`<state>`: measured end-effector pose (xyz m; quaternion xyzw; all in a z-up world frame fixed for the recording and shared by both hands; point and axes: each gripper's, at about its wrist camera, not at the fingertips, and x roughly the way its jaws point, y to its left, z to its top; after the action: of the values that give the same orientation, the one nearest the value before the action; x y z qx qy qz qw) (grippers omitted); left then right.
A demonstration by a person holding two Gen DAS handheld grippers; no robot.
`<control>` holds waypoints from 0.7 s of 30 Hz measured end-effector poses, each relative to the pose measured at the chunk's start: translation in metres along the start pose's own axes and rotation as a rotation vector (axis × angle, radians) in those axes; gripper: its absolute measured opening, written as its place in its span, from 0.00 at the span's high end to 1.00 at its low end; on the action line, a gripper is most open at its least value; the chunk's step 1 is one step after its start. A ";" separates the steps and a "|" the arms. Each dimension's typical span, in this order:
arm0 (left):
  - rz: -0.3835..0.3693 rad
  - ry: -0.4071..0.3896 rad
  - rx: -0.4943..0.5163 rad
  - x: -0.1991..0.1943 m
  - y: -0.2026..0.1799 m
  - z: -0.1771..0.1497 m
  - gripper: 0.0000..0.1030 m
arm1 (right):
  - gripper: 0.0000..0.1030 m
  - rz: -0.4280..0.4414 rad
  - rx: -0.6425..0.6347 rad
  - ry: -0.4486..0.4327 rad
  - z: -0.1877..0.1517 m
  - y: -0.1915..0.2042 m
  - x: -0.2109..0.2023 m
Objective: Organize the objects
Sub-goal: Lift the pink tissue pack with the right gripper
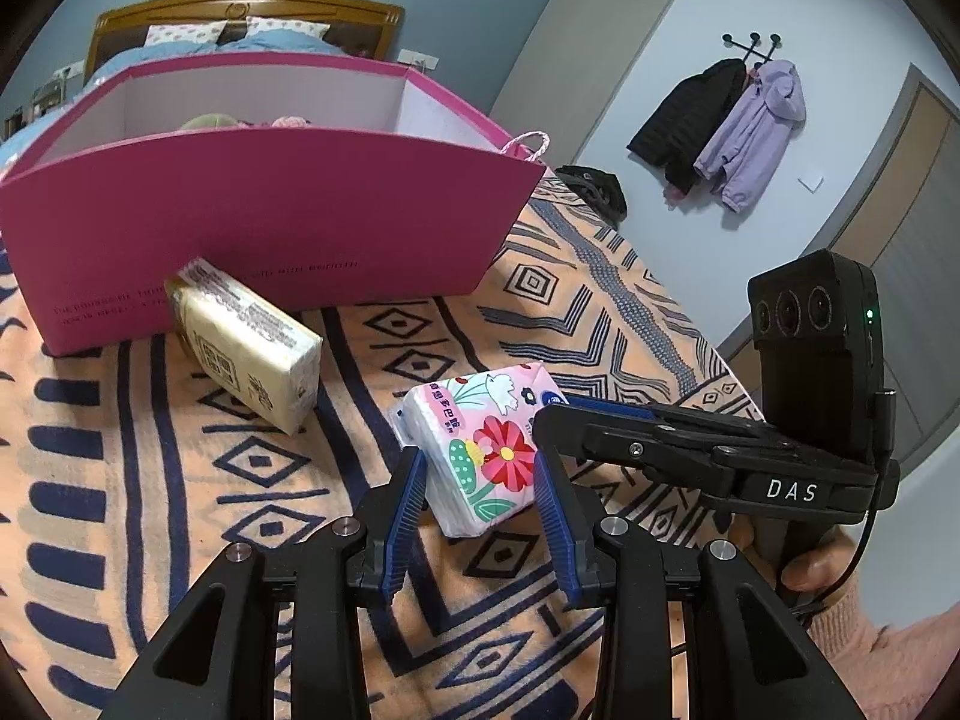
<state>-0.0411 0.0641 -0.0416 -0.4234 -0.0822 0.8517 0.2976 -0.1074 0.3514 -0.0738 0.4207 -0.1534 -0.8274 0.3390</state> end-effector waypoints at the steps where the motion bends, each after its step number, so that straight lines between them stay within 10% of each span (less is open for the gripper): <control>1: 0.002 -0.003 0.004 -0.001 -0.001 0.000 0.64 | 0.65 0.000 -0.002 -0.003 0.001 0.001 -0.001; 21: 0.020 -0.050 0.025 -0.015 -0.006 0.007 0.64 | 0.65 -0.007 -0.054 -0.045 0.007 0.016 -0.010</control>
<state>-0.0367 0.0613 -0.0251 -0.3989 -0.0746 0.8659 0.2925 -0.1017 0.3465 -0.0546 0.3930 -0.1373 -0.8417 0.3439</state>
